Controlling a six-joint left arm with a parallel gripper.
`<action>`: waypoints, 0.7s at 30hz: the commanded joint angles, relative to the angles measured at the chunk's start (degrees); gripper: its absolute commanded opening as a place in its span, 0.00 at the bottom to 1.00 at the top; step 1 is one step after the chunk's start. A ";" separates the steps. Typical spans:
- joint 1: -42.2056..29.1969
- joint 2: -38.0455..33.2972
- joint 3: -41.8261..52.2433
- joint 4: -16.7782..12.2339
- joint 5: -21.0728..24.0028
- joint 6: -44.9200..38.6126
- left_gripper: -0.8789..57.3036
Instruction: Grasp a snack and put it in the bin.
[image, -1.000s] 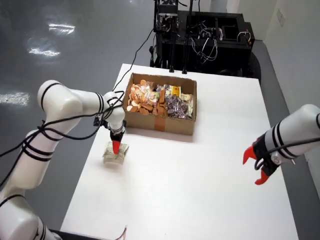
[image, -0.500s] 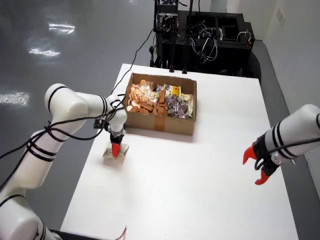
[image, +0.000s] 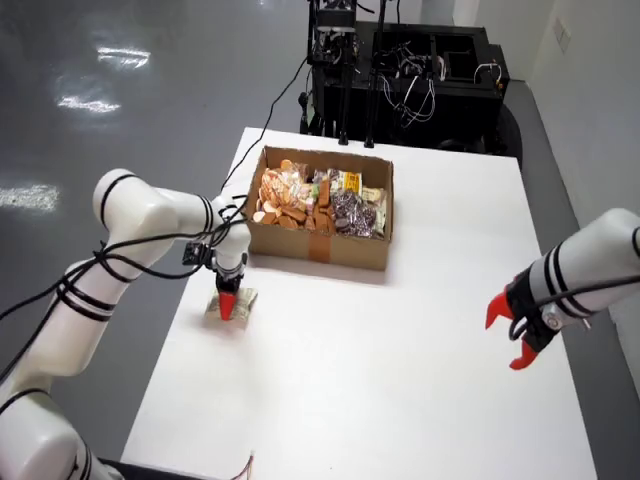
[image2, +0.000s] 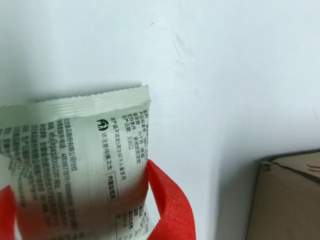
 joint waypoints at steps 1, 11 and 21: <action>-0.03 0.55 -0.54 0.00 0.02 -0.18 0.88; -1.36 1.70 -2.08 0.00 0.32 -0.43 0.65; -4.23 2.36 -3.60 0.00 2.56 -0.52 0.34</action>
